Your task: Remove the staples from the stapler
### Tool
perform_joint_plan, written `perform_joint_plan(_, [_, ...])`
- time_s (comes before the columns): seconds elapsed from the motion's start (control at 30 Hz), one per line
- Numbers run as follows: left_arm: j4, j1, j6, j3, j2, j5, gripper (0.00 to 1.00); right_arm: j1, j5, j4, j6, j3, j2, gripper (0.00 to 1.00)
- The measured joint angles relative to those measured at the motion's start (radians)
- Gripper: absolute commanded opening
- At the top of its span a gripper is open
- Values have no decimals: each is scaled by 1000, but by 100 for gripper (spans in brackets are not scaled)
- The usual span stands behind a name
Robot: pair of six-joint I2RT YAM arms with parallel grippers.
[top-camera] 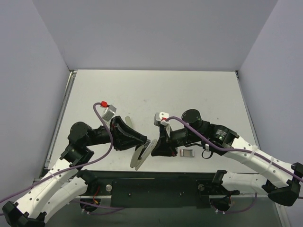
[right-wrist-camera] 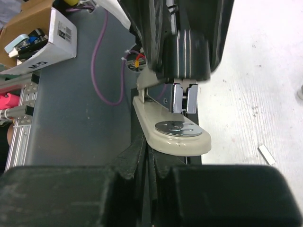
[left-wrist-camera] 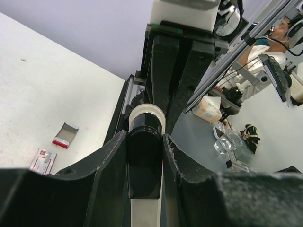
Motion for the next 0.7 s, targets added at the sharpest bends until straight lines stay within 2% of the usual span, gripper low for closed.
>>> perform_joint_plan(0.2, [30, -4, 3, -8, -4, 17, 0, -2, -93, -45, -31, 147, 132, 0])
perform_joint_plan(0.5, [74, -8, 14, -22, -19, 54, 0, -19, -268, -276, -74, 389, 339, 0])
perform_joint_plan(0.7, [65, -63, 16, -21, -5, 58, 0, -18, -337, -426, -110, 476, 392, 0])
